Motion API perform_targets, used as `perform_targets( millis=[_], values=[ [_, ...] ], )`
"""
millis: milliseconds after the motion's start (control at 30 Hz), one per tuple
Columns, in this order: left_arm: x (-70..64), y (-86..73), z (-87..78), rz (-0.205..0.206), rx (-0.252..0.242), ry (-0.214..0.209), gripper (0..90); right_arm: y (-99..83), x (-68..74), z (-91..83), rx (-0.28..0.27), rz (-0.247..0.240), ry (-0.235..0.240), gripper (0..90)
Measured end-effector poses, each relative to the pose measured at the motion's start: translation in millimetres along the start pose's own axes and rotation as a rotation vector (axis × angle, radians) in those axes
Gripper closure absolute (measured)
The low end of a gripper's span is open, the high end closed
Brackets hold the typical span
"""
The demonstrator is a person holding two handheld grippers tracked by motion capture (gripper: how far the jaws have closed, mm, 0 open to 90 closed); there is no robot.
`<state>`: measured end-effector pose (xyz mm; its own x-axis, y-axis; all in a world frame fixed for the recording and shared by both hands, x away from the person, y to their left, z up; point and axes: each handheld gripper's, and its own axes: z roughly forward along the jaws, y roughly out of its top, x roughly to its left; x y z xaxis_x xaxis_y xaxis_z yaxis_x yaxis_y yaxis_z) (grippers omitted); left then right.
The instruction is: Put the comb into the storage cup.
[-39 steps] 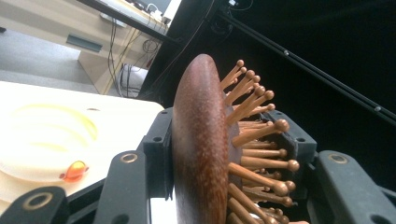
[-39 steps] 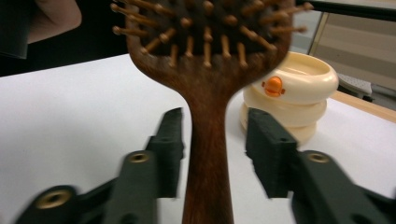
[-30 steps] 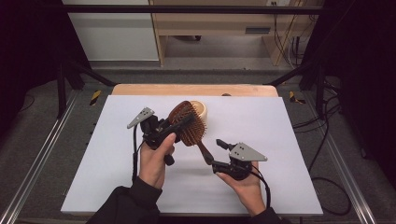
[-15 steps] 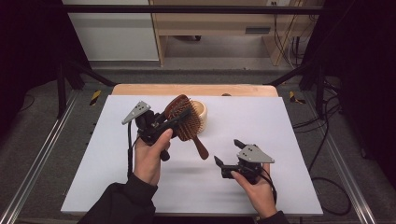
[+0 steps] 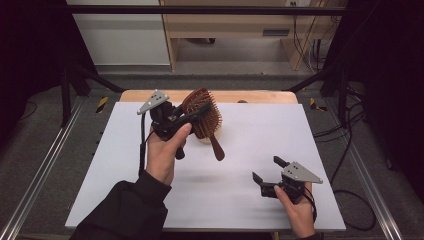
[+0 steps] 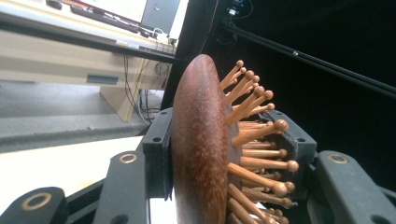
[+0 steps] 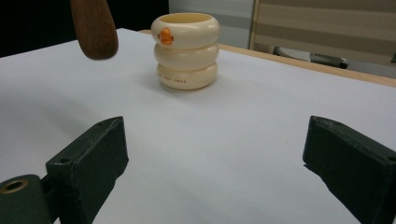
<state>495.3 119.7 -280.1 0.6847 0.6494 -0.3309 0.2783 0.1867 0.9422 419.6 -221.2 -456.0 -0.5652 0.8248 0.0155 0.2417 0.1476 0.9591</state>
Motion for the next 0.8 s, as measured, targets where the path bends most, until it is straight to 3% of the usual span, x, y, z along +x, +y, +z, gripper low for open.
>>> perform_targets(
  millis=[200, 567, 800],
  values=[
    [-3.1, 17.9, 10.5, 0.043, 0.000, 0.007, 49.1, -5.7, -3.1, 2.2, 0.010, -0.002, -0.012, 6.6],
    [-1.1, 29.2, 28.3, 0.065, 0.012, 0.027, 49.0, -9.4, 2.0, 5.4, 0.008, 0.001, -0.004, 5.9],
    [0.0, 39.9, 39.5, 0.072, -0.006, 0.037, 48.9, -9.9, 2.0, 5.1, 0.000, 0.001, 0.002, 5.9]
  ],
)
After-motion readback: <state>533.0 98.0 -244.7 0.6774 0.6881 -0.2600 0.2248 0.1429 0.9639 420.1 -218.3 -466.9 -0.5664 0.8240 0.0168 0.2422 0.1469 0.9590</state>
